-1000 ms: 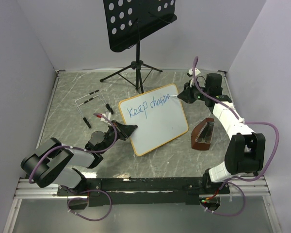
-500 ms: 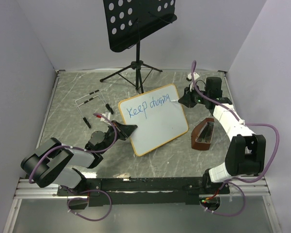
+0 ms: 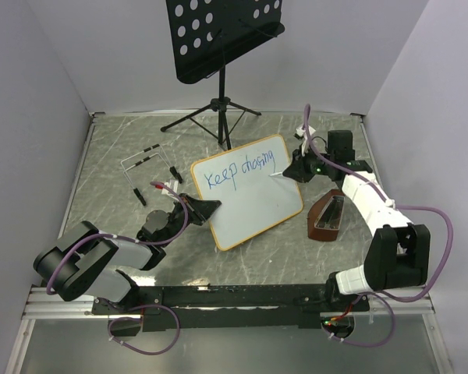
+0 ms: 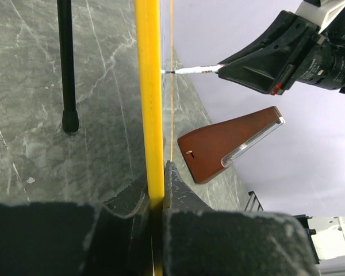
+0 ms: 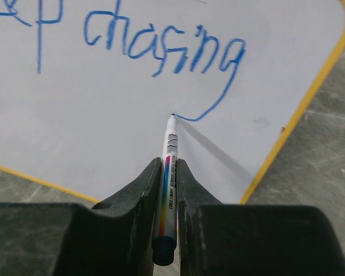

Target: Write a sentence on the whiteboard

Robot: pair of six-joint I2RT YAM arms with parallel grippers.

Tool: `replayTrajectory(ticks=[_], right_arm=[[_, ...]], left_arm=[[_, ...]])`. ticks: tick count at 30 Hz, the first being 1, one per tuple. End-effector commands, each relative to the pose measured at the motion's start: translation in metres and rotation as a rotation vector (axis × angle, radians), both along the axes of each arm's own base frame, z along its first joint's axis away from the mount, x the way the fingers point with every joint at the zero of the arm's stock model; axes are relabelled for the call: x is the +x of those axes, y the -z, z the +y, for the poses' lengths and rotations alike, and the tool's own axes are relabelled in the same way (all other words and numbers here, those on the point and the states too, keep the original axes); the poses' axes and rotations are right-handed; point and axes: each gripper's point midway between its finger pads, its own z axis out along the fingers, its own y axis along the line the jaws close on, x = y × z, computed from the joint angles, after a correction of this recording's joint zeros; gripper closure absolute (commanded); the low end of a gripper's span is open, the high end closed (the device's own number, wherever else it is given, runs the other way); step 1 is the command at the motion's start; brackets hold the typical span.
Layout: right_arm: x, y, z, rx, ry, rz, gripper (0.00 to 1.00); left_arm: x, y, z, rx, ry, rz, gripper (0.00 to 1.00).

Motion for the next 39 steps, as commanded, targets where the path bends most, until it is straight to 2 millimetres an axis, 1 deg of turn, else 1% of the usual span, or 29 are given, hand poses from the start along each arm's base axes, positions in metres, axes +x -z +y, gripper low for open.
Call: replayTrajectory(ticks=[1, 2, 3, 4, 5, 7, 9, 10, 11, 13, 14, 16, 18, 19, 20, 21, 22, 23, 24, 26, 33, 39], right_arm=[[-0.003, -0.063, 0.019, 0.084, -0.055, -0.11, 1.0], [-0.002, -0.082, 0.02, 0.097, -0.059, -0.147, 1.0], [-0.005, -0.09, 0.022, 0.113, -0.063, -0.152, 1.0], [-0.01, -0.105, 0.023, 0.128, -0.073, -0.18, 1.0], [-0.015, -0.115, 0.026, 0.146, -0.092, -0.197, 1.0], [-0.029, -0.131, 0.029, 0.177, -0.116, -0.226, 1.0], [-0.045, -0.133, 0.035, 0.214, -0.163, -0.222, 1.0], [-0.054, -0.138, 0.036, 0.226, -0.186, -0.245, 1.0], [-0.061, -0.131, 0.038, 0.239, -0.205, -0.228, 1.0], [-0.077, -0.134, 0.043, 0.27, -0.258, -0.238, 1.0], [-0.083, -0.126, 0.045, 0.276, -0.273, -0.222, 1.0], [-0.095, -0.123, 0.05, 0.281, -0.318, -0.223, 1.0], [-0.107, -0.115, 0.055, 0.276, -0.358, -0.205, 1.0], [-0.112, -0.115, 0.056, 0.273, -0.367, -0.214, 1.0], [-0.116, -0.11, 0.057, 0.265, -0.379, -0.219, 1.0], [-0.124, -0.109, 0.059, 0.262, -0.398, -0.228, 1.0], [-0.126, -0.107, 0.06, 0.256, -0.404, -0.236, 1.0], [-0.129, -0.1, 0.061, 0.248, -0.411, -0.234, 1.0], [-0.132, -0.1, 0.061, 0.246, -0.417, -0.243, 1.0], [-0.135, -0.093, 0.065, 0.241, -0.426, -0.234, 1.0], [-0.138, -0.083, 0.066, 0.246, -0.432, -0.218, 1.0], [-0.137, -0.078, 0.066, 0.245, -0.428, -0.214, 1.0]], left_arm=[[-0.001, -0.008, -0.005, 0.04, 0.03, -0.096, 0.99], [0.0, -0.006, -0.005, 0.043, 0.027, -0.09, 0.99], [0.0, -0.008, -0.005, 0.037, 0.027, -0.095, 0.99], [0.001, -0.006, -0.004, 0.036, 0.026, -0.092, 0.99], [0.001, -0.008, -0.004, 0.033, 0.027, -0.096, 0.99], [0.001, -0.007, -0.003, 0.035, 0.024, -0.093, 0.99], [0.0, -0.006, -0.003, 0.037, 0.024, -0.093, 0.99], [-0.001, -0.006, -0.002, 0.037, 0.024, -0.091, 0.99], [-0.001, -0.008, -0.002, 0.034, 0.024, -0.095, 0.99], [-0.002, -0.007, -0.001, 0.036, 0.023, -0.09, 0.99], [-0.002, -0.008, 0.001, 0.036, 0.02, -0.09, 0.99], [-0.003, -0.008, 0.001, 0.042, 0.02, -0.087, 0.99], [-0.004, -0.013, 0.002, 0.037, 0.018, -0.095, 0.99], [-0.003, -0.014, 0.002, 0.041, 0.017, -0.097, 0.99], [-0.004, -0.014, 0.002, 0.048, 0.019, -0.095, 0.99], [-0.003, -0.014, 0.002, 0.05, 0.016, -0.096, 0.99], [-0.003, -0.015, 0.003, 0.048, 0.013, -0.096, 0.99], [-0.003, -0.015, 0.004, 0.045, 0.008, -0.094, 0.99], [-0.004, -0.015, 0.005, 0.042, 0.009, -0.091, 0.99], [-0.004, -0.015, 0.005, 0.039, 0.007, -0.089, 0.99], [-0.006, -0.019, 0.004, 0.019, 0.011, -0.092, 0.99], [-0.007, -0.017, 0.003, 0.017, 0.021, -0.086, 0.99]])
